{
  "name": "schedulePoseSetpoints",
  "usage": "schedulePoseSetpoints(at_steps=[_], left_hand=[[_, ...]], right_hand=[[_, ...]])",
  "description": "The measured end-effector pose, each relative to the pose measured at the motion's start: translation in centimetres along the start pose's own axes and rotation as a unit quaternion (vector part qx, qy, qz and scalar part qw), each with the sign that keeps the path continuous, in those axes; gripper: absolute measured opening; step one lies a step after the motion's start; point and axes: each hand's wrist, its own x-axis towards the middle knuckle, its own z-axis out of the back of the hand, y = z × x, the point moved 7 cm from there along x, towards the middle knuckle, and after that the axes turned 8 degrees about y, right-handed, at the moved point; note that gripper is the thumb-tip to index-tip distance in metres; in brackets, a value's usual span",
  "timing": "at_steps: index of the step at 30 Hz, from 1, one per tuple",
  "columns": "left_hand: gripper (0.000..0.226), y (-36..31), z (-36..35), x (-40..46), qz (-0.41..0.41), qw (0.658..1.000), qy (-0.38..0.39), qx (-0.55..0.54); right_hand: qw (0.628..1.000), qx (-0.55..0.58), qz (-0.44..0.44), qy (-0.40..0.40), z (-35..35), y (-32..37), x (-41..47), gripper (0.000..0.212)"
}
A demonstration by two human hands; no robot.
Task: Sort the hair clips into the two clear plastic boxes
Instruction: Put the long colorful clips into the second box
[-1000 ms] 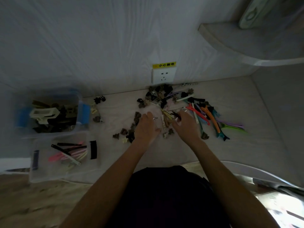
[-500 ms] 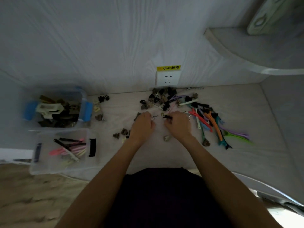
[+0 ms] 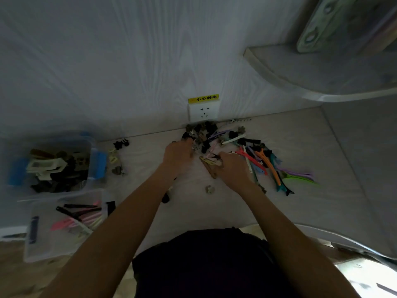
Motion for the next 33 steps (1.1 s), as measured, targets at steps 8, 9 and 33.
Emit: schedulePoseSetpoints(at_steps=[8,9,33], left_hand=[[0.024,0.3,-1.0,-1.1,-0.037,0.999,0.019,-0.006],[0.025,0.3,-1.1,-1.3,-0.044,0.999,0.019,-0.014],[0.033,2.3,1.8,-4.2,-0.014,0.994,-0.092,-0.055]], right_hand=[[0.989,-0.145,-0.007,0.035,-1.2,2.4,1.0,0.045],[0.988,-0.147,-0.005,0.039,-1.2,2.4,1.1,0.044],[0.971,-0.194,0.116,0.076,-1.3,2.3,1.9,0.041]])
